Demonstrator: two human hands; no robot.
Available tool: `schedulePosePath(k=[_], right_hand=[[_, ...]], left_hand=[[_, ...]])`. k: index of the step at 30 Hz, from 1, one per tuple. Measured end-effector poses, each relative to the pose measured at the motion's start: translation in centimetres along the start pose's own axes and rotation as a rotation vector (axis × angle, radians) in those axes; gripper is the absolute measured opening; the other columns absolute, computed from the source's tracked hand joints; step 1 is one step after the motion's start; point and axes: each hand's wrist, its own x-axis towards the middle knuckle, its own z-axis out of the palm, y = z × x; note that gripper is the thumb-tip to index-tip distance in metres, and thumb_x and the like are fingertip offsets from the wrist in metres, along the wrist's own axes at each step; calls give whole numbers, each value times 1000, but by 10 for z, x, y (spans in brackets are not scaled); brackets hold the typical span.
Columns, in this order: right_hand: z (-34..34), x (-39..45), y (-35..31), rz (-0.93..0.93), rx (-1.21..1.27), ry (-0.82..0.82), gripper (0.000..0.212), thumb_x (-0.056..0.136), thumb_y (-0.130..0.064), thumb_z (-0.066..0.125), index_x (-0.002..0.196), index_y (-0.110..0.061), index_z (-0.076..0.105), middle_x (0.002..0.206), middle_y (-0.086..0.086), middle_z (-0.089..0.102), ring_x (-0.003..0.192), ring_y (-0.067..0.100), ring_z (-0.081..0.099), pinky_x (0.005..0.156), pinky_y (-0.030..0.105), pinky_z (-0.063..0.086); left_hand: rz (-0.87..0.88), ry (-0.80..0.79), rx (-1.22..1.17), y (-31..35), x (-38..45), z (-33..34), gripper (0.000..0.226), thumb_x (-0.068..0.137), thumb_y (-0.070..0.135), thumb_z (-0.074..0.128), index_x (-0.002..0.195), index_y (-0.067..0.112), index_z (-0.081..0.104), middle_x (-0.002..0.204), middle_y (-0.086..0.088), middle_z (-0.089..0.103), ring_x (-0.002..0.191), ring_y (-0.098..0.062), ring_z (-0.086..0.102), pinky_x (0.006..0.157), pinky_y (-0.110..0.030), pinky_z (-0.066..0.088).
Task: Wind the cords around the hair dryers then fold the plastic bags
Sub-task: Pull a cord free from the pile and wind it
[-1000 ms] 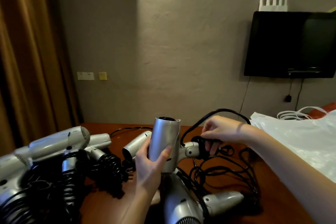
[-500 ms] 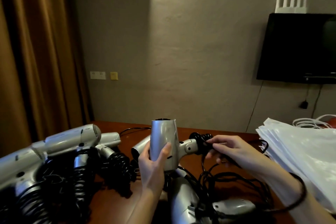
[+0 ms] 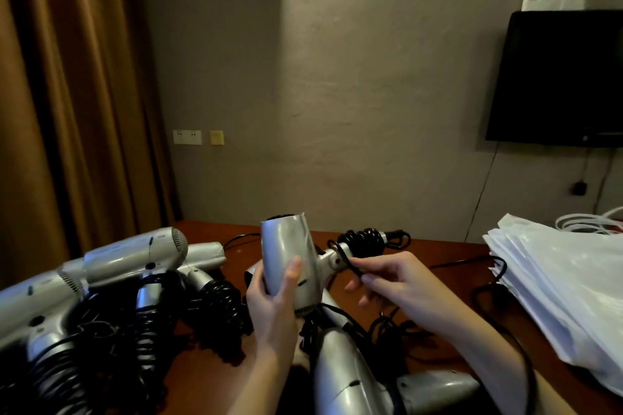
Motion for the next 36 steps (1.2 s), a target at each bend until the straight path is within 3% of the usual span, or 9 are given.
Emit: schedulePosePath(k=[5, 11, 14, 18, 21, 25, 28, 33, 36], right_hand=[[-10, 1, 5, 30, 72, -18, 19, 94, -1, 53, 109, -7, 64, 90, 11, 75, 71, 19, 70, 72, 36, 51], [-24, 0, 8, 75, 188, -93, 24, 96, -16, 49, 110, -13, 69, 91, 12, 74, 74, 16, 67, 68, 24, 52], [-30, -2, 10, 97, 305, -140, 27, 88, -21, 53, 104, -9, 71, 87, 12, 72, 75, 15, 67, 71, 23, 54], [-34, -4, 9, 188, 147, -159, 35, 85, -39, 55, 86, -7, 70, 68, 9, 65, 59, 13, 62, 57, 19, 49], [-34, -3, 11, 261, -17, -169, 48, 80, -56, 53, 75, -9, 65, 49, -4, 45, 41, 6, 40, 42, 15, 30], [-34, 2, 22, 333, -160, -69, 60, 68, -73, 55, 71, -13, 62, 46, -10, 41, 43, 6, 36, 47, 18, 30], [-37, 3, 28, 323, -129, -51, 51, 67, -68, 60, 67, -17, 61, 48, -11, 41, 43, 6, 36, 48, 20, 30], [-47, -3, 29, 221, 145, -312, 26, 89, -33, 58, 83, -11, 70, 59, -7, 39, 53, 6, 36, 53, 18, 31], [-54, -5, 29, 200, 96, -362, 29, 87, -45, 65, 83, -17, 73, 61, -6, 44, 54, 5, 40, 53, 16, 35]], left_hand=[[-121, 39, -119, -3, 3, -2, 55, 66, 40, 82, 106, 6, 67, 93, -19, 71, 75, -29, 67, 65, -36, 53], [-180, 0, -169, -3, 7, -4, 42, 70, 37, 77, 101, 12, 66, 97, -22, 71, 83, -34, 66, 80, -46, 52], [-169, -24, -163, -5, 5, -2, 60, 65, 47, 73, 110, 8, 67, 99, -23, 72, 85, -37, 68, 79, -47, 53], [-178, -58, -207, -9, 7, -2, 84, 58, 59, 71, 119, 1, 65, 104, -29, 69, 86, -40, 67, 74, -42, 54], [-236, -136, -251, -11, 9, -3, 89, 59, 63, 71, 123, 1, 63, 104, -29, 67, 84, -37, 65, 73, -40, 52], [-292, -161, -291, -12, 12, -3, 95, 53, 62, 79, 124, 2, 62, 98, -25, 65, 77, -33, 63, 67, -36, 52], [-305, -221, -271, -10, 12, -3, 99, 49, 67, 81, 120, 0, 65, 92, -24, 63, 70, -31, 61, 65, -33, 49], [-332, -384, -243, -8, 10, -5, 85, 56, 66, 73, 113, 3, 72, 94, -25, 67, 79, -36, 62, 75, -41, 49], [-352, -436, -235, -3, 8, -3, 92, 61, 66, 72, 117, -6, 64, 89, -37, 59, 79, -46, 56, 71, -45, 47]])
